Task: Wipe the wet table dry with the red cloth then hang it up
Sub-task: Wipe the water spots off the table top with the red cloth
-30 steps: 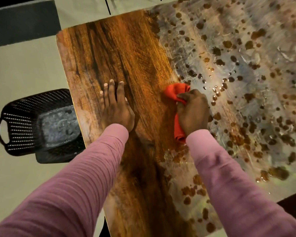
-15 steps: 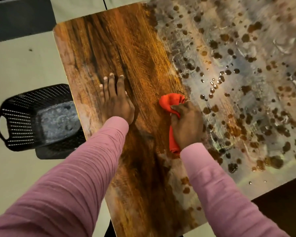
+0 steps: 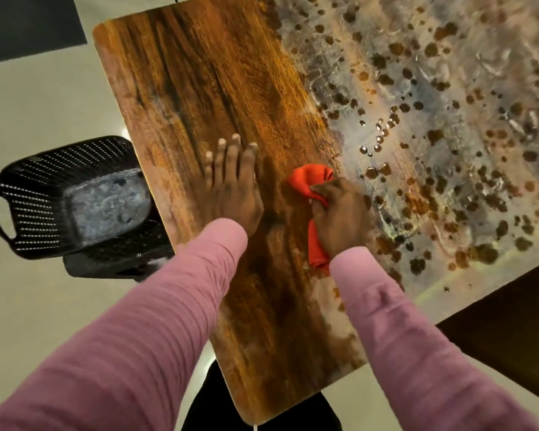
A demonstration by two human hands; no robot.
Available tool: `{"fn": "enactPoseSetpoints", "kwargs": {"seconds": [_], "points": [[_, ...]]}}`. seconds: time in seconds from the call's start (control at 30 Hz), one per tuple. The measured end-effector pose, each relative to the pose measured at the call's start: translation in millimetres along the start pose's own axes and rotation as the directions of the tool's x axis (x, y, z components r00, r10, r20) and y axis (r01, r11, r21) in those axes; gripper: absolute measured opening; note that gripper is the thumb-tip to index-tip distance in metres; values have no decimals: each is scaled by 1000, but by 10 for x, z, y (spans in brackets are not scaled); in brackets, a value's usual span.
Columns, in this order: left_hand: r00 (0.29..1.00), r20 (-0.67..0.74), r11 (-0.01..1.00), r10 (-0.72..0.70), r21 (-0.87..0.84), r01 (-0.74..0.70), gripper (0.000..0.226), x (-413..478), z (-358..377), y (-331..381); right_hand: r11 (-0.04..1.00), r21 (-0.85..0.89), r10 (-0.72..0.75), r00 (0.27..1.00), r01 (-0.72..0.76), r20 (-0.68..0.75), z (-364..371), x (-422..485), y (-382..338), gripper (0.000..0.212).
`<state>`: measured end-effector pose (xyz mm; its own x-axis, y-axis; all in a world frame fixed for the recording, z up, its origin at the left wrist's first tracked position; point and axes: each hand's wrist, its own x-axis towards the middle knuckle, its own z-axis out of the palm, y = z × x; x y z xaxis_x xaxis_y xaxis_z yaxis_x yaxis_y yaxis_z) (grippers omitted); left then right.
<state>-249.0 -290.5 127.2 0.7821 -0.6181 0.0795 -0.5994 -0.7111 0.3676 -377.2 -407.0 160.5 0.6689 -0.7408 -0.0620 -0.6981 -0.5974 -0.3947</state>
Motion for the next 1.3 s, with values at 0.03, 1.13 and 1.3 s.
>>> {"fn": "enactPoseSetpoints", "kwargs": {"seconds": [0.03, 1.13, 1.3], "points": [[1000, -9, 999, -28, -41, 28, 56, -165, -1, 77, 1000, 13, -19, 1000, 18, 13, -1, -71, -35, 30], [994, 69, 996, -82, -13, 83, 57, -669, 169, 283, 958, 65, -286, 950, 279, 127, -119, -1360, 434, 25], [996, 68, 999, -54, 7, 54, 53, -661, 185, 275, 997, -11, 72, 997, -72, -11, -227, -1055, 704, 24]]}}
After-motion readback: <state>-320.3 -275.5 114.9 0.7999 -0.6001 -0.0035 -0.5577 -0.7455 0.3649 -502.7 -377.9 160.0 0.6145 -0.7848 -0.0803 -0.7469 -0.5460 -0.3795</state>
